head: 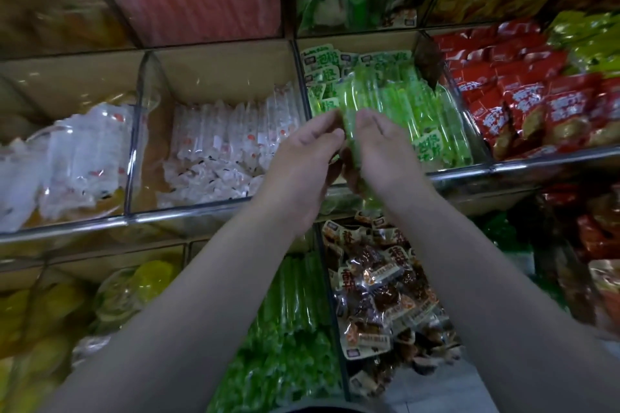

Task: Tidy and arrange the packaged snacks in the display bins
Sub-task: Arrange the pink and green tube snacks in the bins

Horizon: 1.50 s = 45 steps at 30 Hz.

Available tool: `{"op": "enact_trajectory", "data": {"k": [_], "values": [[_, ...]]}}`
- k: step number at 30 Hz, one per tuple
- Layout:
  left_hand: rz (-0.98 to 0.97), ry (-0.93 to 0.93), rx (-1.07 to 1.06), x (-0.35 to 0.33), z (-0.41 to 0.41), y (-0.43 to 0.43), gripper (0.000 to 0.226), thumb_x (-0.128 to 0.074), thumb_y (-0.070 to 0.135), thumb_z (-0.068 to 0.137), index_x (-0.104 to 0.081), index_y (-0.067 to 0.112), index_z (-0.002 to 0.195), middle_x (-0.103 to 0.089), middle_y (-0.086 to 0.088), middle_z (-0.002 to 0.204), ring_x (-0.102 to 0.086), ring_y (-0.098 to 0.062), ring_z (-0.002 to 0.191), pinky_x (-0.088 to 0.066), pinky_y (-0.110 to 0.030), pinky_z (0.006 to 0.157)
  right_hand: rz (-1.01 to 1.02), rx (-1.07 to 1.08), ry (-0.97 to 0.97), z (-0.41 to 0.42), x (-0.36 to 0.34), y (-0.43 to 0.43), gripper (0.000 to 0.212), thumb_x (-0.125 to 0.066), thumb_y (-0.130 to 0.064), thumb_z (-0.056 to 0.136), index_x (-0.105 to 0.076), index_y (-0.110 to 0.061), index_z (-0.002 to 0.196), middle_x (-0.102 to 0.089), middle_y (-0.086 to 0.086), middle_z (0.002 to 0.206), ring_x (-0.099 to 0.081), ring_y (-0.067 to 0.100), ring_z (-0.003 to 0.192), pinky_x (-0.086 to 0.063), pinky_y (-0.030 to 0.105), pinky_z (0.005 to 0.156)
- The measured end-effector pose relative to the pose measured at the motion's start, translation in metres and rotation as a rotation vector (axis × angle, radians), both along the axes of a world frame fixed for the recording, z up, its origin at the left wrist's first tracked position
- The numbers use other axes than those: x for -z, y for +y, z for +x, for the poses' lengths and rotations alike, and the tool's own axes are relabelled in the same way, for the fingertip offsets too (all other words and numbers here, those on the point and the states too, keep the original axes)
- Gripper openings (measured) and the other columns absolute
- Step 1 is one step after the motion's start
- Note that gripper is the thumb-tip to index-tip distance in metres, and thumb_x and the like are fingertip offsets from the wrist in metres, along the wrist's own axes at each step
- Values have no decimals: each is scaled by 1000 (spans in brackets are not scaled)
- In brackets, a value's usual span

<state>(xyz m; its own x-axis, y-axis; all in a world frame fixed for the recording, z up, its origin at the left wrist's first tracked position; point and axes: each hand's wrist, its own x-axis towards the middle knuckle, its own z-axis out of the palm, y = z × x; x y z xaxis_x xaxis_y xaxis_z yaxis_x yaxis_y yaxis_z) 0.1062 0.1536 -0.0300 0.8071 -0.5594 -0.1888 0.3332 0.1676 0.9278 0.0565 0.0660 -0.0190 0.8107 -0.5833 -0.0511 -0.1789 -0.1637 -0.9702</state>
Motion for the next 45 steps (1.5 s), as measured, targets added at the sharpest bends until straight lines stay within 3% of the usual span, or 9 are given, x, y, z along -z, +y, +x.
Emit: {"op": "enact_trajectory", "data": {"k": [2,5,8,11,21,27,31,37,45], "values": [[14,-15,-4,3,-7,13,36,-48,4,98,-56,13,132,-68,-6,119,-65,-17,101,-55,-27,81,18,5,-24,-7,5,13,37,-31,-32,106,-52,-20,135,-52,-20,94,-46,-14,76,-35,-3,61],[46,-49,4,10,-16,34,29,-51,6,97,-66,17,119,-73,1,96,-66,-8,77,-52,-21,63,51,-18,-35,-16,17,35,39,-33,-30,106,-50,-19,139,-53,-12,121,-47,-7,102,-38,4,85],[108,-55,-61,27,-22,55,23,-58,10,95,-72,26,99,-75,7,94,-69,-6,85,-54,-28,82,70,-55,-37,-24,34,56,35,-33,-29,106,-51,-24,136,-47,-22,114,-43,-12,103,-29,-10,70],[156,-10,-78,49,-30,75,29,-64,16,91,-68,18,119,-71,-1,116,-65,-16,109,-49,-39,100,57,-69,-36,-32,54,77,25,-34,-20,106,-55,-31,112,-52,-28,95,-53,-22,80,-32,-7,66],[252,165,-39,114,-42,118,23,-58,7,94,-73,16,109,-73,4,85,-66,-5,71,-52,-21,65,111,-72,158,-48,130,115,28,-40,-20,104,-66,-20,113,-66,-10,98,-60,-4,88,-45,12,77],[426,275,-81,156,-31,127,17,-59,8,93,-75,15,95,-71,4,75,-65,-12,76,-55,-30,76,132,-99,369,-50,172,124,28,-47,-25,101,-60,-19,126,-62,-12,84,-52,-6,53,-38,9,47],[590,276,-75,182,-21,125,32,-64,13,92,-64,11,124,-67,-2,118,-65,-18,104,-55,-38,92,146,-90,473,-43,197,126,33,-50,-25,100,-57,-14,130,-62,-3,98,-51,-2,67,-38,12,51],[578,292,-29,200,-8,128,24,-54,6,97,-63,19,115,-68,3,89,-66,-11,81,-52,-18,64,268,-64,518,-25,217,128,21,-50,-12,98,-60,-13,117,-64,-1,86,-60,16,75,-51,31,66],[571,284,-13,201,-18,134,45,-51,15,98,-44,15,142,-53,-2,139,-51,-19,127,-38,-42,112,431,19,494,-26,217,121,15,-53,-13,97,-60,-25,104,-69,2,102,-68,23,99,-55,46,92]]}}
